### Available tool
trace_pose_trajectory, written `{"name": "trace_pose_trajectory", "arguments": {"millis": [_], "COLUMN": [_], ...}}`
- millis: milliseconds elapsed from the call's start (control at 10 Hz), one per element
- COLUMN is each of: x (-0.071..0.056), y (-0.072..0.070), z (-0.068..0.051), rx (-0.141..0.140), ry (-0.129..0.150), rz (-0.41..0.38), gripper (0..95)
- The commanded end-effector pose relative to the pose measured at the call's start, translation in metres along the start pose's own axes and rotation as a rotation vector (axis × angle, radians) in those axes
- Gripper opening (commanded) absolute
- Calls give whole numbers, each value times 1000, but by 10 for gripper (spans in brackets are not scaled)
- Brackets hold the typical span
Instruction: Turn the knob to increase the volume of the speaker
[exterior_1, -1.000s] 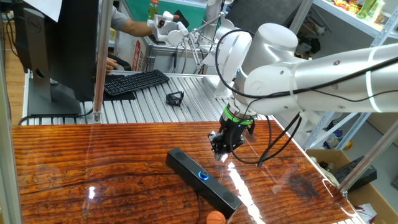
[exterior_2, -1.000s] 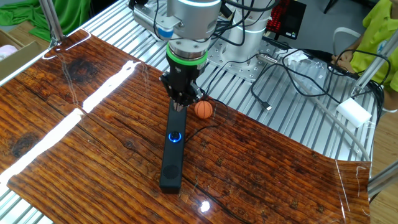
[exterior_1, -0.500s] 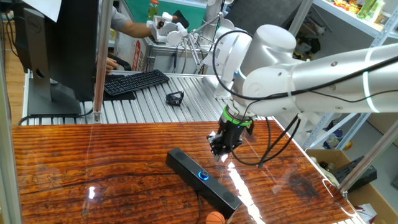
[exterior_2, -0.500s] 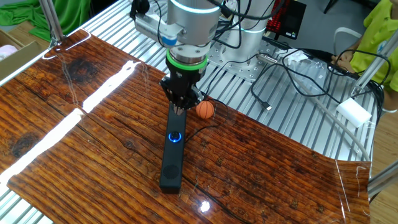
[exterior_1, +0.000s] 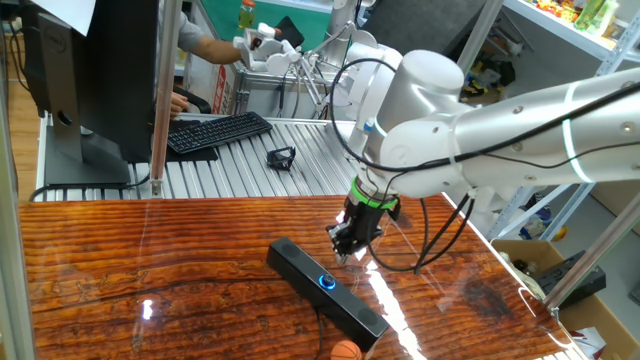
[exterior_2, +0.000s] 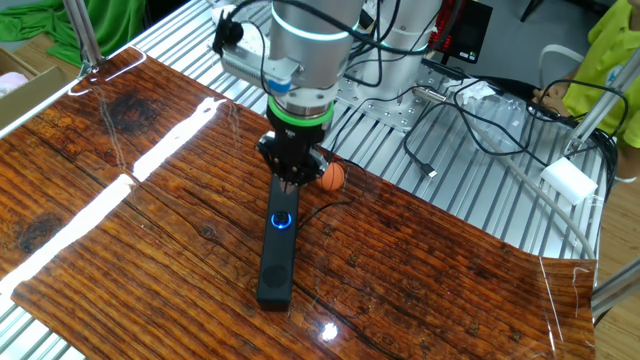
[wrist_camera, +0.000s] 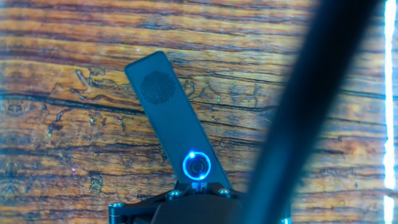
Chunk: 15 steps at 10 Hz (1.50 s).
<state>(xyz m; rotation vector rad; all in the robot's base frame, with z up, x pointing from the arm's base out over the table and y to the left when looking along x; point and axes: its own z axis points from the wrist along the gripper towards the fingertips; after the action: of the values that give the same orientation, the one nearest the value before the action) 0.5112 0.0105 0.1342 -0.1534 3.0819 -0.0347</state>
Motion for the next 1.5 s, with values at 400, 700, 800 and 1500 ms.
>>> {"name": "trace_pose_trajectory", "arguments": {"millis": [400, 700, 800, 1500], "x": [-7, -13, -16, -28], "y": [2, 2, 2, -1], "z": [12, 21, 24, 28], "rx": [3, 2, 3, 1], "ry": [11, 16, 17, 22], "rz": [-79, -94, -101, -133], "gripper": [0, 0, 0, 0]}}
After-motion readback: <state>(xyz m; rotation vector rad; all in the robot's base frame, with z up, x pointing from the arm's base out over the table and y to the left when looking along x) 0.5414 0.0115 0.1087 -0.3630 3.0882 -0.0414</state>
